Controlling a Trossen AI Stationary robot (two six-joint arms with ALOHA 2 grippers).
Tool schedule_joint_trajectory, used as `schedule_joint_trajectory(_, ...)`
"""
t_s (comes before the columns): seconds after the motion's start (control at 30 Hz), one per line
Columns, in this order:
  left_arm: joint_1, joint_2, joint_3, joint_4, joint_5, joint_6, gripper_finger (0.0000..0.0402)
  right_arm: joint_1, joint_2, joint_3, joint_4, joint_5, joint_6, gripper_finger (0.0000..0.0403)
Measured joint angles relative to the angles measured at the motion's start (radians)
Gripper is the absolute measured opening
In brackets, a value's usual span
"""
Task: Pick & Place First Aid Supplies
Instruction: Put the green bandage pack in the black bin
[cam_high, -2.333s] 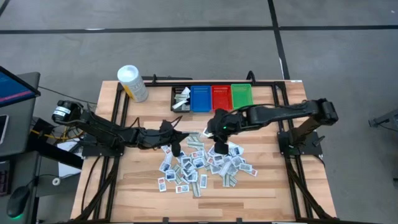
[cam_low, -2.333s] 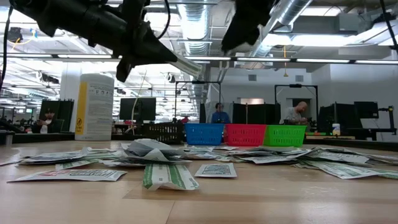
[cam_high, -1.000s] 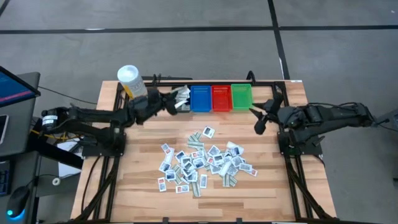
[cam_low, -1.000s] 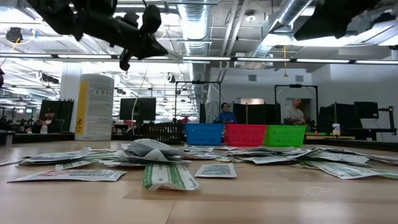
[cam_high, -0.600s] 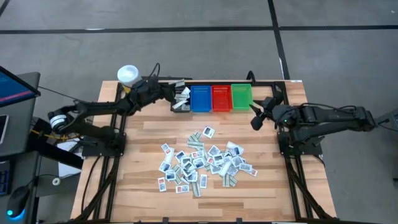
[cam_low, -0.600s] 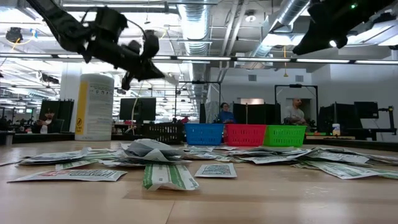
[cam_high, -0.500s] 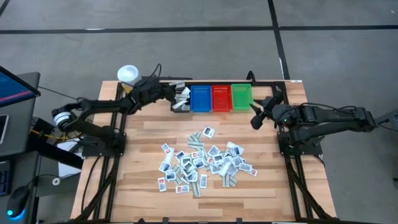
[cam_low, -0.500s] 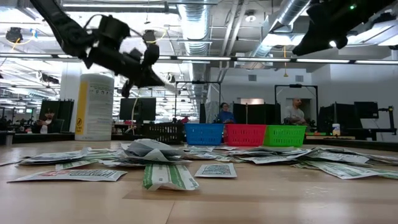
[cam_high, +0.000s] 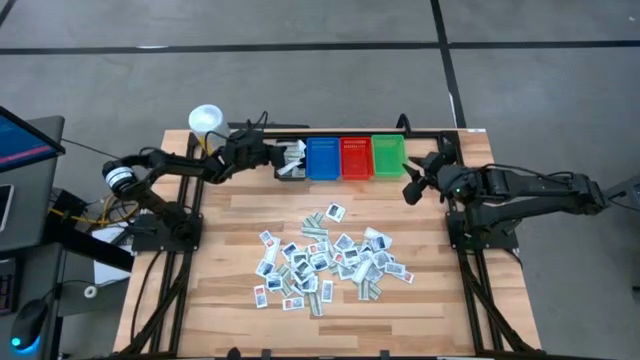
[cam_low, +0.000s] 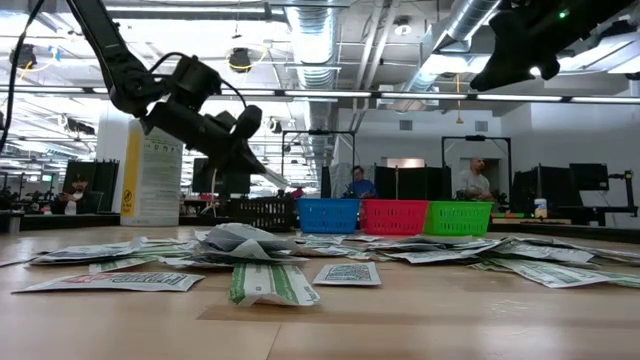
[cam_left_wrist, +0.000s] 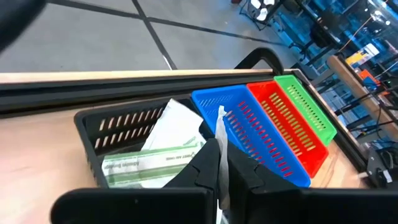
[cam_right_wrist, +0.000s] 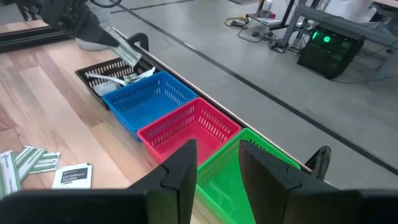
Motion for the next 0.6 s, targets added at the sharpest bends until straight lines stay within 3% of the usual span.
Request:
schedule_joint_trajectory(0.17,-0.001,0.000,0.000,0.023,0.001,0.001,0.0026,0.000,0.000,0.000,-0.001,0.000,0.000,0.0113)
schedule_joint_trajectory(0.6,-0.003,0.000,0.000,0.022,0.034,-0.031,0.0122,0.000,0.000,0.000,0.002,0.000,0.005,0.0113)
